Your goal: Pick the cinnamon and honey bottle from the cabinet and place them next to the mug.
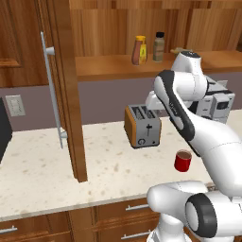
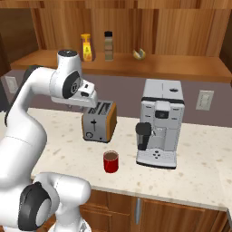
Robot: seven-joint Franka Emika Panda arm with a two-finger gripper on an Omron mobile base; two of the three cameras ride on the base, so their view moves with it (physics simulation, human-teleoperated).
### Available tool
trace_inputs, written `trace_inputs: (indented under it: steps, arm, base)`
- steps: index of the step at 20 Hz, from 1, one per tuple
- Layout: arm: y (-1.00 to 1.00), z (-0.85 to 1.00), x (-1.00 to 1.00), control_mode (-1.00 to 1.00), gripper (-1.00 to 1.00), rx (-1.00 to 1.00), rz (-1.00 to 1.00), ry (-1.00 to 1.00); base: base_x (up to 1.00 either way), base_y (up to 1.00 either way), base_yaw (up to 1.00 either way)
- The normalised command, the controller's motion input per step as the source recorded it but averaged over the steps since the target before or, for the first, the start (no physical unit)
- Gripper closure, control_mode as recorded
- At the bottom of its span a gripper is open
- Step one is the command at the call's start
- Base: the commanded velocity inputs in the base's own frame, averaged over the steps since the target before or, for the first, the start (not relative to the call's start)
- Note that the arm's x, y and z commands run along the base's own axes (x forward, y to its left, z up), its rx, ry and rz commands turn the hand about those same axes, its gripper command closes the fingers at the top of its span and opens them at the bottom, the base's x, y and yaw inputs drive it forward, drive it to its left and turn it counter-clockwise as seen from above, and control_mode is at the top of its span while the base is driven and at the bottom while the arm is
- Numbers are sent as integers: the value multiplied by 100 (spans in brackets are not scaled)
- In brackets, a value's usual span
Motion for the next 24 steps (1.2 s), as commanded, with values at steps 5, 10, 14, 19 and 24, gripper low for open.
trace_inputs:
  steps: [5, 10, 14, 19, 24]
  arm:
    - [0, 11, -42, -100, -100, 0, 0, -17]
    - [0, 62, -10, -100, -100, 0, 0, -42]
    - [0, 84, 0, -100, -100, 0, 0, -46]
    - [0, 86, 0, -100, -100, 1, 0, -40]
    - [0, 58, 0, -100, -100, 0, 0, -33]
  base:
    - [0, 0, 0]
    - [0, 0, 0]
    - [0, 0, 0]
    - [0, 0, 0]
    - [0, 0, 0]
